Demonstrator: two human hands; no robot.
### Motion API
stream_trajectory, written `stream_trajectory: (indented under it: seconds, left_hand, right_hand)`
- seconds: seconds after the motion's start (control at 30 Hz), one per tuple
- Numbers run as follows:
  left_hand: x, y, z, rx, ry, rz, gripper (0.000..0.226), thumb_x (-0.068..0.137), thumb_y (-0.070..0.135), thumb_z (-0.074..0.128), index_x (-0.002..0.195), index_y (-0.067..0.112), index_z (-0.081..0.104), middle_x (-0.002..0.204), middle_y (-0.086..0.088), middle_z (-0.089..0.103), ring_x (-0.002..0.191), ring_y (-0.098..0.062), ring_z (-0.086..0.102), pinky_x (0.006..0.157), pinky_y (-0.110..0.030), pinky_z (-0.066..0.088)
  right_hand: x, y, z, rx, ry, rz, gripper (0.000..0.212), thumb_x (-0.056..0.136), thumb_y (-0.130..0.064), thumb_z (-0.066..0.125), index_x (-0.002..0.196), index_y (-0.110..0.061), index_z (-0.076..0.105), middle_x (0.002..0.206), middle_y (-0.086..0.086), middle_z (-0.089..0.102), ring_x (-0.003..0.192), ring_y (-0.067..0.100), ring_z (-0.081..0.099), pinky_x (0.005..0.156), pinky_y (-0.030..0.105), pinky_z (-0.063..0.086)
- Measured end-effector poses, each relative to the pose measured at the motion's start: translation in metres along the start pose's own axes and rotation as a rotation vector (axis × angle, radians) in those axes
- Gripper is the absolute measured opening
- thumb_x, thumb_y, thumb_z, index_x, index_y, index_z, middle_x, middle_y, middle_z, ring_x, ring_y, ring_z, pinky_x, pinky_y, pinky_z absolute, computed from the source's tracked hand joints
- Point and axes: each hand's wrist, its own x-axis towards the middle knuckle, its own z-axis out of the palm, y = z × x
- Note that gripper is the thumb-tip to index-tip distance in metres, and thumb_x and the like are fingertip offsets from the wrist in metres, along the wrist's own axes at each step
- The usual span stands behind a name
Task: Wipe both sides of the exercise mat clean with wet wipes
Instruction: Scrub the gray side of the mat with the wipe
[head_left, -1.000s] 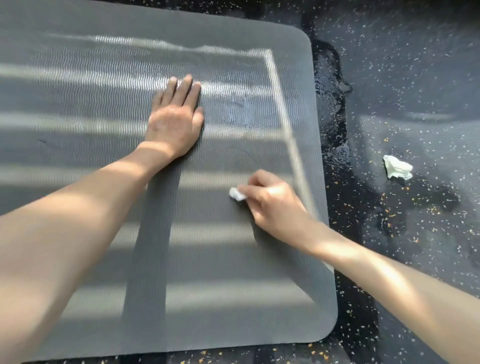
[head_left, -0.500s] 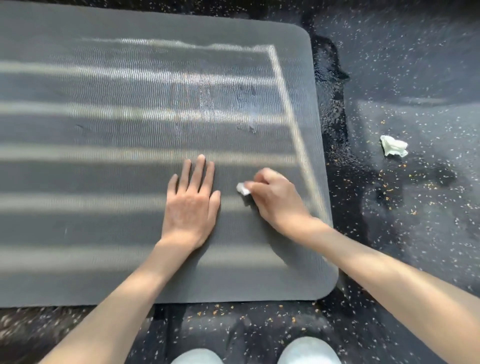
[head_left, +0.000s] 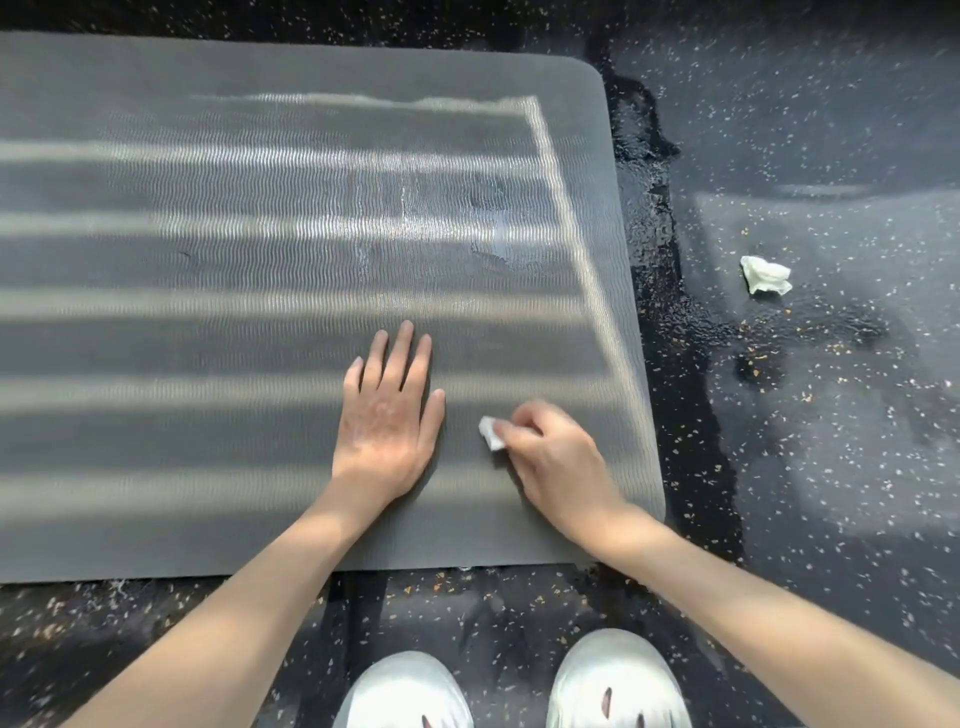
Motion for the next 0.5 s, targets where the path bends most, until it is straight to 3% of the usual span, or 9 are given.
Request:
stream_trajectory:
  seconds: [0.1, 0.23, 0.33, 0.4, 0.5]
  left_hand:
    - [0.000, 0.001, -0.001, -0.013, -0.003, -0.009, 0.063, 0.099, 0.042, 0.022, 0.152, 0.009, 0.032, 0.161, -0.012, 0.025, 0.147, -0.034, 0.023, 0.115, -0.045, 0.015]
    - [-0.001, 0.002, -0.001, -0.014, -0.014, -0.023, 0.064, 0.099, 0.043, 0.021, 0.153, 0.010, 0.030, 0.162, -0.012, 0.023, 0.148, -0.033, 0.021, 0.116, -0.046, 0.016]
    - [-0.001, 0.002, -0.001, -0.024, -0.012, -0.013, 0.064, 0.100, 0.044, 0.020, 0.153, 0.010, 0.030, 0.162, -0.011, 0.022, 0.148, -0.033, 0.021, 0.116, -0.046, 0.015]
    - [-0.001, 0.001, -0.001, -0.027, -0.011, -0.012, 0.064, 0.100, 0.044, 0.020, 0.153, 0.009, 0.030, 0.162, -0.012, 0.023, 0.148, -0.034, 0.021, 0.116, -0.046, 0.015]
    - [-0.001, 0.002, -0.001, -0.025, -0.015, -0.011, 0.064, 0.100, 0.044, 0.020, 0.153, 0.009, 0.031, 0.161, -0.012, 0.023, 0.148, -0.034, 0.022, 0.116, -0.046, 0.014]
  right_hand:
    - [-0.056, -0.019, 0.003, 0.108, -0.117, -0.034, 0.017, 0.095, -0.008, 0.049, 0.096, -0.008, 0.066, 0.085, 0.006, 0.052, 0.070, 0.019, 0.051, 0.059, 0.030, 0.048]
    - [-0.064, -0.014, -0.005, 0.152, -0.240, -0.146, 0.020, 0.082, 0.004, 0.064, 0.096, -0.009, 0.065, 0.085, 0.005, 0.053, 0.070, 0.018, 0.050, 0.052, 0.031, 0.047]
    - [-0.033, 0.005, -0.010, 0.067, -0.125, -0.015, 0.013, 0.084, -0.004, 0.063, 0.096, -0.009, 0.067, 0.085, 0.007, 0.054, 0.070, 0.025, 0.054, 0.052, 0.031, 0.048]
    - [-0.038, 0.005, -0.011, 0.068, -0.080, -0.007, 0.010, 0.089, -0.008, 0.061, 0.098, -0.008, 0.065, 0.083, 0.006, 0.051, 0.069, 0.020, 0.049, 0.051, 0.031, 0.043]
    - [-0.083, -0.012, -0.010, 0.074, -0.266, -0.100, 0.028, 0.073, 0.008, 0.070, 0.092, -0.011, 0.061, 0.085, -0.001, 0.046, 0.071, 0.010, 0.039, 0.050, 0.025, 0.040]
